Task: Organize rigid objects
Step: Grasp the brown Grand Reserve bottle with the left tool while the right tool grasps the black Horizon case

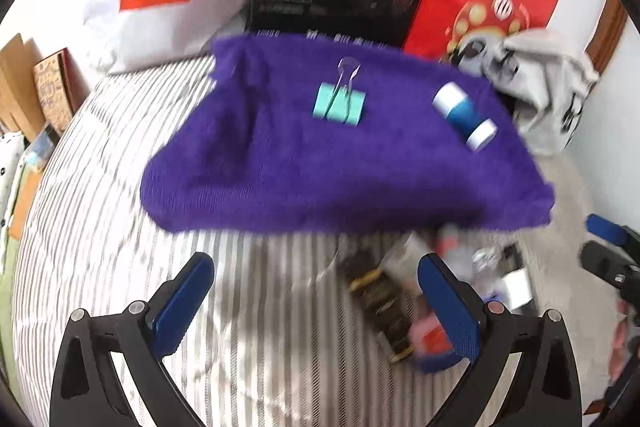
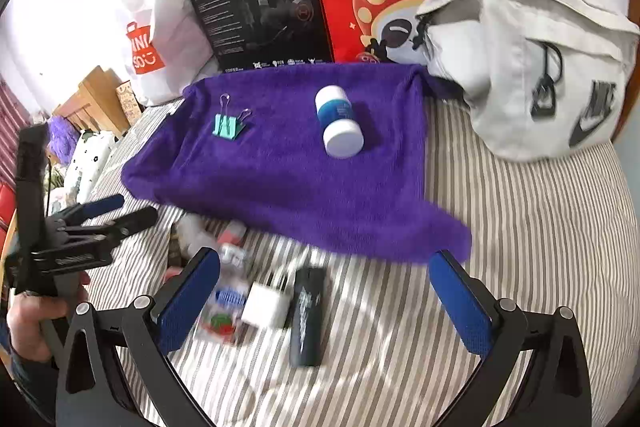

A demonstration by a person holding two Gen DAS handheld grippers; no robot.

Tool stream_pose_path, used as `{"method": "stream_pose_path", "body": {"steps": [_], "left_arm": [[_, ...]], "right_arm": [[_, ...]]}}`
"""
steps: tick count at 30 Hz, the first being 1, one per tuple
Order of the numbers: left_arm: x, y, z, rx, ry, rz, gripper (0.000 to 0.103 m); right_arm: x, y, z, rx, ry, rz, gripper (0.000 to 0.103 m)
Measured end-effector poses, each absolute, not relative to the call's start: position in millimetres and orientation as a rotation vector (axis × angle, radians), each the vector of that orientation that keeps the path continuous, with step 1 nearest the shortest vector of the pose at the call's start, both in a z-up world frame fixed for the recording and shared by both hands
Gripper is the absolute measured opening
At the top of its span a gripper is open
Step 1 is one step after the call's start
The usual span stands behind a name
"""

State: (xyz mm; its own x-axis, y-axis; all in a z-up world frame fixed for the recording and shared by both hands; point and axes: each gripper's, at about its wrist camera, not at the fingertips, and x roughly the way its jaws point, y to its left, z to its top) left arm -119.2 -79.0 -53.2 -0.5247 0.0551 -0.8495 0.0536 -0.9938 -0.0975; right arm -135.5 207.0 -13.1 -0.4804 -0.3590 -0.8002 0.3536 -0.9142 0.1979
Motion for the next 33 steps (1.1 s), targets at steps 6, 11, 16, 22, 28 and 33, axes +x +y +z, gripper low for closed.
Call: {"method": "stream_pose_path", "body": {"steps": [6,11,16,22,28,33], "left_arm": [[-117,-76,-77,-1.602,-0.190,2.729,0.103],[-119,-63,-83,-1.604,-0.120,2.761,0.103],[-112,-58,-85,-1.588,-0.036,2.793,0.103],[-105,-59,-85,-1.539,-0.019,2.815,0.103],[-98,-63,-86,-1.470,-0.030,2.836,0.099],[-95,-64,-82,-1.458,-0.018,2.834,0.079]], "right_arm": [[-112,212,-23,1.334,-0.007,-2.379,0.103],[-99,221,-31,1.344,-0.024,-2.400,0.103],[-97,224,-38,1.354,-0.014,-2.424,0.103],[-97,223,-48,1.382,-0.022,-2.404,0.103],[-99,222,-57,1.385,-0.037,-2.401,0.103],[-103,219,-65,1.370,-0.032,-2.395,0.102]]}}
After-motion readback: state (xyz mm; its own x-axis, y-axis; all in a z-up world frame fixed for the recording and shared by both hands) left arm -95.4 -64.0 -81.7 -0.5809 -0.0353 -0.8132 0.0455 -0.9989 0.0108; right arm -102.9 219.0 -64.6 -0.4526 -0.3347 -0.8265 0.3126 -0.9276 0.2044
